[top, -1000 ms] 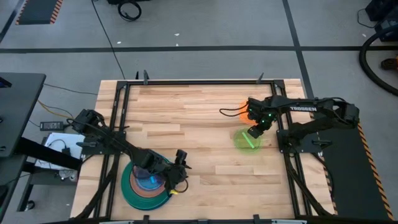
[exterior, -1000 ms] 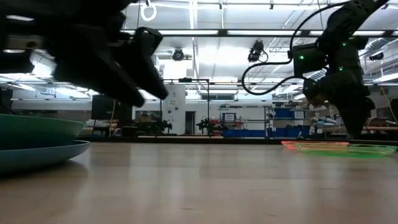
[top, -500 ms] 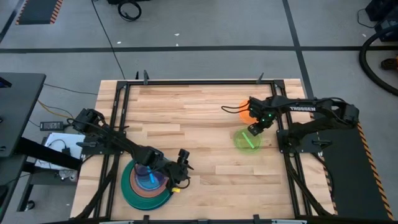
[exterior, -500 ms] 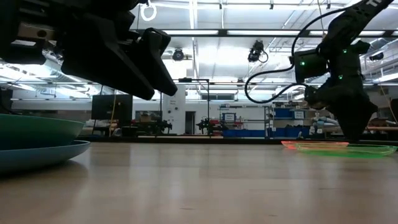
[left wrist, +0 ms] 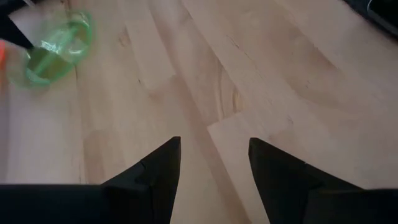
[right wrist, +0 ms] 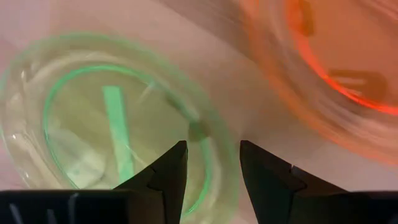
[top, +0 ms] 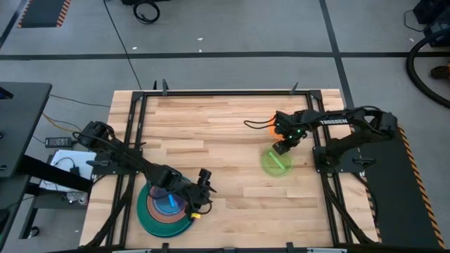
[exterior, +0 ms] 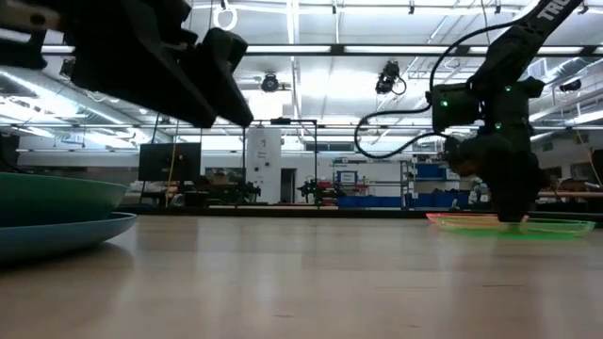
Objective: Stack plastic plates
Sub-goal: Stack the light green plate on top of the light blue plate
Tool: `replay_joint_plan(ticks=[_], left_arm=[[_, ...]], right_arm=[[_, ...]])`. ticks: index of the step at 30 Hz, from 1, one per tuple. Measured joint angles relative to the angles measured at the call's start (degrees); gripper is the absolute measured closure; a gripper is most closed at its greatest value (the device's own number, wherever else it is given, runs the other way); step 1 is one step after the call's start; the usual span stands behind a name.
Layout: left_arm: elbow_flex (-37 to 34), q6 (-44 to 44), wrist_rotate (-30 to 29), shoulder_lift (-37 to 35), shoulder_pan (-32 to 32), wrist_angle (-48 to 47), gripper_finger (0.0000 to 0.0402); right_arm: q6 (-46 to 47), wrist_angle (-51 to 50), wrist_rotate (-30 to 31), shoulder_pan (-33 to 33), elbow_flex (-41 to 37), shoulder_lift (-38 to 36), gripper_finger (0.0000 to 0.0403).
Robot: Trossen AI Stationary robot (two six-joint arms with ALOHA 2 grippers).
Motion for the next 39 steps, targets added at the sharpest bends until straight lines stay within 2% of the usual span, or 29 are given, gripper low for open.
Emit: replay_joint_plan(ticks=[6, 13, 18, 24, 30, 34, 39], left_arm=[[0.0, 0.0, -0.1, -2.1, 0.3, 0.0, 0.0205], [0.0, 0.1, -0.2, -2.1, 1.0, -0.1, 0.0205], [0.1, 0.1, -0.2, -1.3, 1.3, 2.4, 0.0205], [2.0, 3.0, -1.4, 2.7, 2.1, 4.4, 0.0205], [5.4, 10.8, -6.0, 6.3, 3.7, 4.4, 0.0205], [7.2, 13.6, -6.2, 7.7, 4.7, 4.0, 0.0205], [8.8, 12.7, -6.1, 8.2, 6.0, 4.1, 0.0205]], right_arm=[[4.5, 11.5, -4.7, 5.4, 0.0, 1.0, 0.0245], [8.1, 27.8, -12.9, 11.5, 0.0, 1.2, 0.0245], [6.6, 29.2, -13.0, 12.2, 0.1, 1.2, 0.0245], [3.6, 30.4, -7.9, 12.8, 0.1, 1.2, 0.0245], [0.2, 33.8, 2.6, 16.3, 0.0, 1.2, 0.0245], [-2.2, 40.6, 10.8, 19.4, 0.0, 1.2, 0.0245], [-7.7, 51.2, 18.7, 21.2, 0.0, 1.2, 0.0245]])
